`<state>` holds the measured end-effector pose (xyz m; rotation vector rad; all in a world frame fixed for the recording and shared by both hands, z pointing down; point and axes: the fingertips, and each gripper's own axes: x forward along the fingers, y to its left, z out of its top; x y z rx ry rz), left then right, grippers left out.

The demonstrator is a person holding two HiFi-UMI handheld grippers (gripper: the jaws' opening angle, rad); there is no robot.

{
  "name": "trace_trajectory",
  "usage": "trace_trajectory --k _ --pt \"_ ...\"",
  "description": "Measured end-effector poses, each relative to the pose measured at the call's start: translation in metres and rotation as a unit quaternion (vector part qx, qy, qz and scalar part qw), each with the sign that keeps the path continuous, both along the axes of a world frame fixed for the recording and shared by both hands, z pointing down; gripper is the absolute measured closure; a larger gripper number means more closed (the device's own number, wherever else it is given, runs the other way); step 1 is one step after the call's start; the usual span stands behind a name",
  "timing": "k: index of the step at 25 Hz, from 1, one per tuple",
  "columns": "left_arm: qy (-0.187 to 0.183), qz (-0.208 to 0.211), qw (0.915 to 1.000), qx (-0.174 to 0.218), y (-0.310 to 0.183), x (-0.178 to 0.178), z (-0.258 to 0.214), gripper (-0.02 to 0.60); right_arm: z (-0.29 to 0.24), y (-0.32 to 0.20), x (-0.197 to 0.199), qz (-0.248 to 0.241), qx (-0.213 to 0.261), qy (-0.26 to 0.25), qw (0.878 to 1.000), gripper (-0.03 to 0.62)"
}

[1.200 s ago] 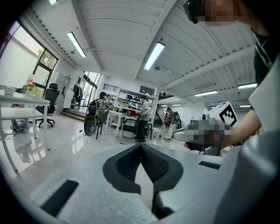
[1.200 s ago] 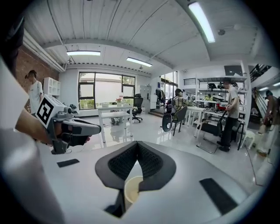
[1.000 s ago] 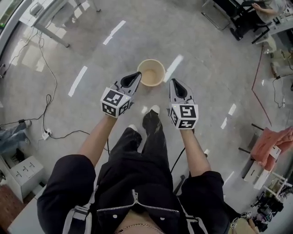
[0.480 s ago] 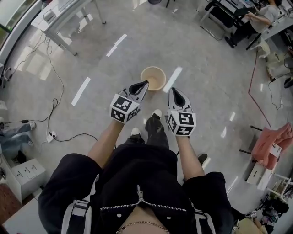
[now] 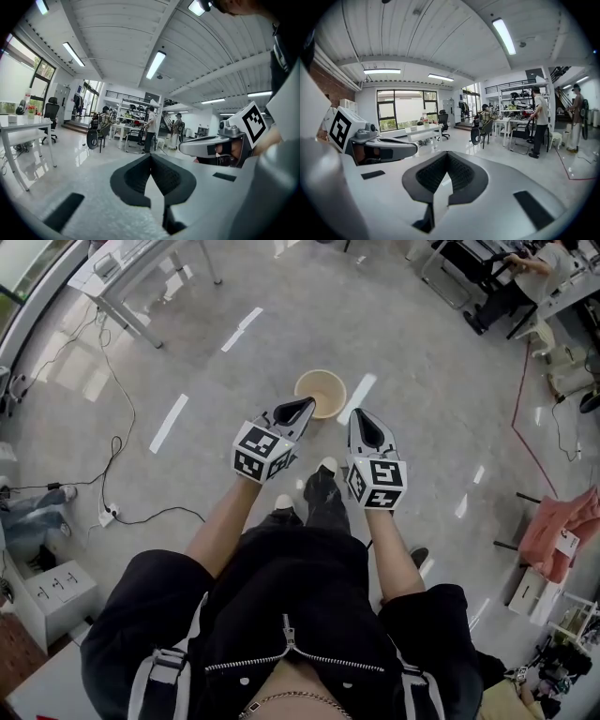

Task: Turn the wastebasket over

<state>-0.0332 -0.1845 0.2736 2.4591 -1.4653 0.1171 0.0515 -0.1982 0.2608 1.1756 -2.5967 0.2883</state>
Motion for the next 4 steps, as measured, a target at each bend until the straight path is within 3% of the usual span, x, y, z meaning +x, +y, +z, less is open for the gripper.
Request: trace_trajectory --k 4 --pt "-0.002 0.0 1.0 0.003 0.0022 0.0065 -0.0048 0.577 -0.004 0.0011 0.0051 -0.001 0.003 -0.002 1.0 0.585"
